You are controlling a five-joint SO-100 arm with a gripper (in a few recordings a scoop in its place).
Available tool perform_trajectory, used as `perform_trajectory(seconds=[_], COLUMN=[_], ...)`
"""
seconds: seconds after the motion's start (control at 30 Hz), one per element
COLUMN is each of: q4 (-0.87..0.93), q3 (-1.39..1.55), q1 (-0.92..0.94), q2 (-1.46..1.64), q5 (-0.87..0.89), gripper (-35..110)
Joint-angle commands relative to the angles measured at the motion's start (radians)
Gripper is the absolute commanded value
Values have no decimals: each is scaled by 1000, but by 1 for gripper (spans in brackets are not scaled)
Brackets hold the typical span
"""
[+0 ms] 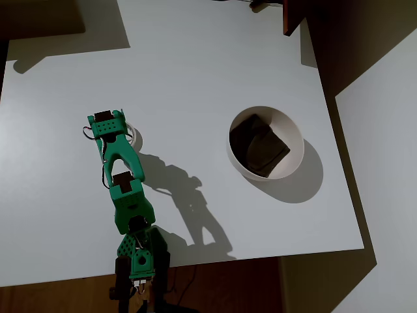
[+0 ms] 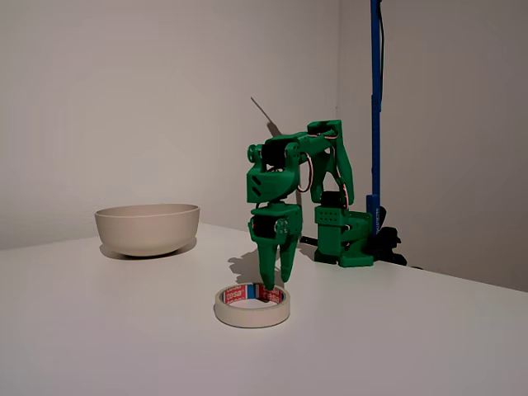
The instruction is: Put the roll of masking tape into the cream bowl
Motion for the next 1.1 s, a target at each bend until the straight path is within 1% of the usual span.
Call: perform_trajectory(seconds=[0.0, 0.43, 0.5, 0.57, 0.87, 1.07], q4=[-14, -126, -135, -144, -175, -129], q3=[-26, -28, -26, -26, -25, -25], q1=[-14, -23, -26, -31, -43, -55], q2=[11, -117, -112, -109, -83, 130], q5=[18, 43, 41, 43, 51, 64], gripper=[13, 11, 5, -8, -8, -8])
